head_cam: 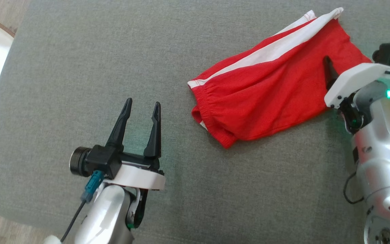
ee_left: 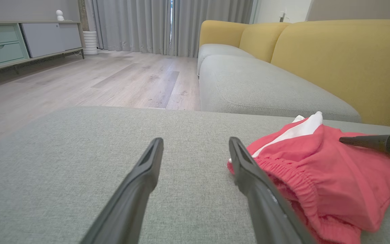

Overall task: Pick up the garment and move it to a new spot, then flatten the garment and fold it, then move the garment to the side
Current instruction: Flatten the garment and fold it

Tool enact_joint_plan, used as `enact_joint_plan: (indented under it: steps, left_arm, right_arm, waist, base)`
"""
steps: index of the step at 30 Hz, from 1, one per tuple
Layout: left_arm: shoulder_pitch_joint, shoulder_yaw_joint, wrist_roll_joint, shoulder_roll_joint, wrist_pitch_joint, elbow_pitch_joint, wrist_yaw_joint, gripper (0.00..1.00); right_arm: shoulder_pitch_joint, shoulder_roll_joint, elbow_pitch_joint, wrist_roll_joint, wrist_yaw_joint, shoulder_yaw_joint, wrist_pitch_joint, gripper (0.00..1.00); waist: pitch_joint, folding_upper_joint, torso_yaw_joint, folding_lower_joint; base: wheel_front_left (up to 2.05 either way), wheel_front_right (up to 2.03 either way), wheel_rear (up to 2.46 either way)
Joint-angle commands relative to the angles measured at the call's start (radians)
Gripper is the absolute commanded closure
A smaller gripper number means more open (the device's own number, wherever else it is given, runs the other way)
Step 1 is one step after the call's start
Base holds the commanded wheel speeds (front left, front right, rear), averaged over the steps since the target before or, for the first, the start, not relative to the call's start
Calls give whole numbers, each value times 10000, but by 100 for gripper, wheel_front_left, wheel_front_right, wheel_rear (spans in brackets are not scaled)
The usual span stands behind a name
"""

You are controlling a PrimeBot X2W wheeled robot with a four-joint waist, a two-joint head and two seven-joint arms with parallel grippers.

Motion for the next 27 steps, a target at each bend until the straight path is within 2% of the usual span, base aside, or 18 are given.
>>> enact_joint_plan:
  steps: [1, 7, 8, 9, 10, 18, 27]
  left_arm:
    - [-353, 191, -39, 27, -97, -341, 17, 0]
    - [-435, 36, -217, 24, -97, -437, 125, 0]
    - [-447, 17, -229, 24, -97, -445, 139, 0]
    - [-460, 1, -236, 24, -97, -451, 152, 0]
    - [-470, -10, -236, 24, -97, -455, 162, 0]
    - [-537, 63, -159, 23, -97, -416, 180, 0]
    - [-509, 174, -98, 23, -97, -395, 162, 0]
  right_arm:
    - [186, 271, 388, -60, 67, 152, 348, 0]
    - [-169, 294, 809, -239, 67, 291, 445, 0]
    - [-216, 299, 867, -232, 67, 352, 483, 17]
    - [-259, 308, 904, -204, 67, 424, 492, 68]
    - [-292, 317, 924, -162, 67, 488, 462, 100]
    - [-382, 344, 784, 287, 67, 1079, -366, 100]
    - [-214, 189, 553, 989, 67, 1307, -1464, 100]
  waist:
    - [34, 0, 42, 1]
    - [171, 0, 120, 1]
    - [187, 0, 125, 1]
    - [200, 0, 126, 1]
    - [208, 0, 123, 1]
    - [199, 0, -24, 1]
    - [8, 0, -377, 1]
  base:
    - [0, 0, 0]
    - [0, 0, 0]
    - [0, 0, 0]
    - [0, 0, 0]
    - [0, 0, 0]
    - [0, 0, 0]
    - [0, 0, 0]
